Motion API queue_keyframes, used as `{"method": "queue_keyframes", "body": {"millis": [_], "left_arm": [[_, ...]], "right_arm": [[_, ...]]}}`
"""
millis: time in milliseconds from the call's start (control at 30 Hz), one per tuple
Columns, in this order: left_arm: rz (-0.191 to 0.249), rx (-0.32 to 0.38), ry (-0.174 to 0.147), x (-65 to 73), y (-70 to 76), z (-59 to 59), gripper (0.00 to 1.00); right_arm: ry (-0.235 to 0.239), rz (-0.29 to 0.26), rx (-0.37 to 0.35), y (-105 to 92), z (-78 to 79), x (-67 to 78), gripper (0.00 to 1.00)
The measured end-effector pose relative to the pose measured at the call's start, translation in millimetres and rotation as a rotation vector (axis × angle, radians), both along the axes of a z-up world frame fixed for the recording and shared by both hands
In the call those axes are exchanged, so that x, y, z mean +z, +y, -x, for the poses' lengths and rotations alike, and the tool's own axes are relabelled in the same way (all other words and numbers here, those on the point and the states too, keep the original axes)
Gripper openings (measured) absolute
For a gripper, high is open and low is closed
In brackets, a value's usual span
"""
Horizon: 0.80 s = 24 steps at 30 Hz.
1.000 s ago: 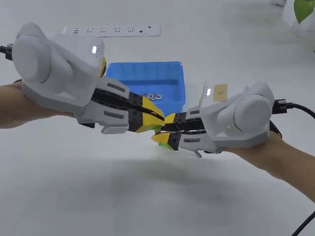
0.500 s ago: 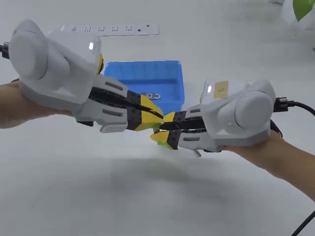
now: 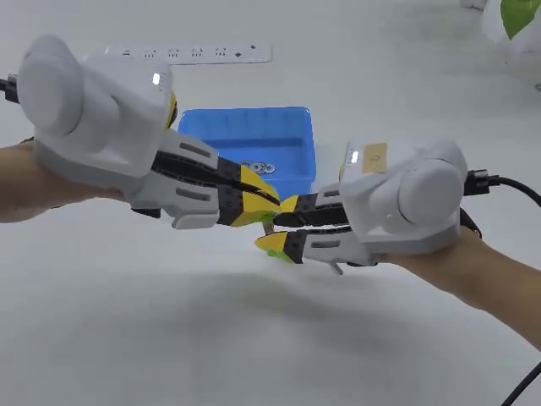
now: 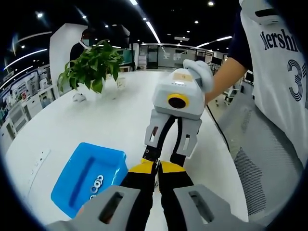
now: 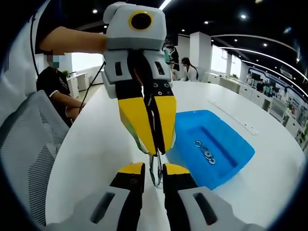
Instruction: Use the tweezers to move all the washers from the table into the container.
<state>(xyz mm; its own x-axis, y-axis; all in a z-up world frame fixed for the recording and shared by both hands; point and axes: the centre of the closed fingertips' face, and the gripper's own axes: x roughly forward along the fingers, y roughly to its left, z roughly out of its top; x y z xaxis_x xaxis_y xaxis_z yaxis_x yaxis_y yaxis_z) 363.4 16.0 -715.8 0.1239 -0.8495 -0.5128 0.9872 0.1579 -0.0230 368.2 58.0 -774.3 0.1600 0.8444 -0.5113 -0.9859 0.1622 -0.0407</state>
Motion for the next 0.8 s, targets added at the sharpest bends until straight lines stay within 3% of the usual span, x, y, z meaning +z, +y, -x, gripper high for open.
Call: {"method": "queue_keyframes", "body": {"millis": [33,100,167,233,533,800], "left_arm": [[0.002,-0.002,0.004,-0.2,-0.9,0.1,0.06],[0.002,-0.006,0.007,-0.4,-3.0,0.0,0.06],[0.002,-0.006,0.016,-0.5,-4.1,-0.3,0.06],[0.006,0.000,0.023,-0.7,-4.2,-2.8,0.06],[0.002,0.007,0.040,-0.8,-4.1,-2.3,0.06],[0.002,0.004,0.040,7.0,3.5,2.3,0.06]], "right_arm": [[-0.017,0.028,0.021,-0.3,0.6,-2.9,0.15],[-0.033,0.034,0.030,0.7,0.4,-2.6,0.14],[-0.031,0.035,0.013,-1.0,-3.1,-2.0,0.11],[0.001,0.022,-0.005,-0.9,-4.1,-2.2,0.11],[0.002,0.033,-0.014,-1.9,-1.7,-1.6,0.10],[-0.007,0.022,-0.009,2.2,5.8,8.8,0.10]]}}
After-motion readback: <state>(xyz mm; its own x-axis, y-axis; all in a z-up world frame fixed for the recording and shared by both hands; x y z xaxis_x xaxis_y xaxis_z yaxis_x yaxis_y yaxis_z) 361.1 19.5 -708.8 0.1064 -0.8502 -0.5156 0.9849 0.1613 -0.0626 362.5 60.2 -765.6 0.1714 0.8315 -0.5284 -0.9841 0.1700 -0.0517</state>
